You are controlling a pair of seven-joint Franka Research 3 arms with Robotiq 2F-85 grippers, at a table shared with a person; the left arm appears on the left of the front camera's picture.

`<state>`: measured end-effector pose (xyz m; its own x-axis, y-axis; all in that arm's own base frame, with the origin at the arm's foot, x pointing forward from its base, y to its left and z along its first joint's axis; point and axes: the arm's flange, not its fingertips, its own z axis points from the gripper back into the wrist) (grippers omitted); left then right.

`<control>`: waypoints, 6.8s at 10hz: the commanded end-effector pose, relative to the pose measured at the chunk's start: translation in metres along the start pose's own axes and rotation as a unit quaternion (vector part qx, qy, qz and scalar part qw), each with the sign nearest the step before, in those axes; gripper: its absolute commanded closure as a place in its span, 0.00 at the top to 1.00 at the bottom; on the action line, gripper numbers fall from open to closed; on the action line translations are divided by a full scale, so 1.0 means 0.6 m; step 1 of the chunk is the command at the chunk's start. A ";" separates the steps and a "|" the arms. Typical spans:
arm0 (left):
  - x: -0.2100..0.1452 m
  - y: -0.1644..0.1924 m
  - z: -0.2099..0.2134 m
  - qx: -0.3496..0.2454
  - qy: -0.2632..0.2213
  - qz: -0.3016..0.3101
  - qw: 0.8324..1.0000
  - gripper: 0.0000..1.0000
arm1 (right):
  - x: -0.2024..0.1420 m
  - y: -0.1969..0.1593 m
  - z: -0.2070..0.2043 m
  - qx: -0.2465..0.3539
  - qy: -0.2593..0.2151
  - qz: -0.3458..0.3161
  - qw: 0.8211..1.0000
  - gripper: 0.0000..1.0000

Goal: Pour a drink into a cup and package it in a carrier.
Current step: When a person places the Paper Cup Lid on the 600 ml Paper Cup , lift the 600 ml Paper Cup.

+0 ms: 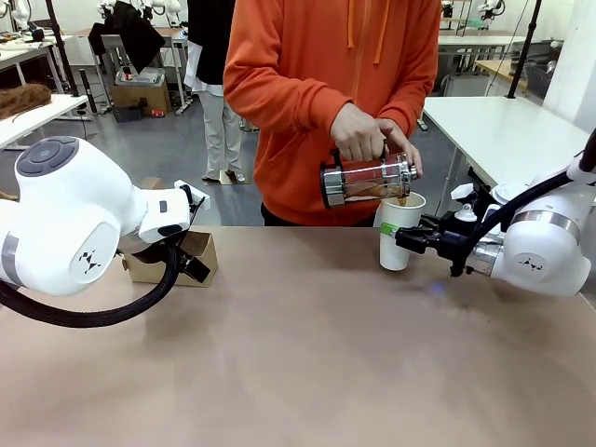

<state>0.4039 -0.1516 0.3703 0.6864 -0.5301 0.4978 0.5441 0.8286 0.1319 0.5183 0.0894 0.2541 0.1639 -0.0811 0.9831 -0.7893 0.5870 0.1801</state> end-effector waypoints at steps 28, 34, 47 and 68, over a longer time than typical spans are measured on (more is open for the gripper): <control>0.000 0.000 0.001 0.000 0.000 0.000 1.000 1.00 | 0.006 0.002 -0.003 -0.005 -0.005 0.000 1.000 0.80; 0.000 0.000 0.001 0.000 0.000 0.000 1.000 1.00 | 0.006 0.002 -0.003 -0.005 -0.005 0.000 1.000 0.80; 0.000 0.000 0.001 0.000 0.000 0.000 1.000 1.00 | 0.006 0.002 -0.003 -0.005 -0.005 0.000 1.000 0.80; 0.000 0.000 0.001 0.000 0.000 0.000 1.000 1.00 | 0.006 0.002 -0.003 -0.005 -0.005 0.000 1.000 0.80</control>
<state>0.4039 -0.1516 0.3703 0.6864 -0.5301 0.4978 0.5442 0.8285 0.1319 0.5178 0.0880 0.2513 0.1697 -0.0778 0.9824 -0.7863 0.5903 0.1825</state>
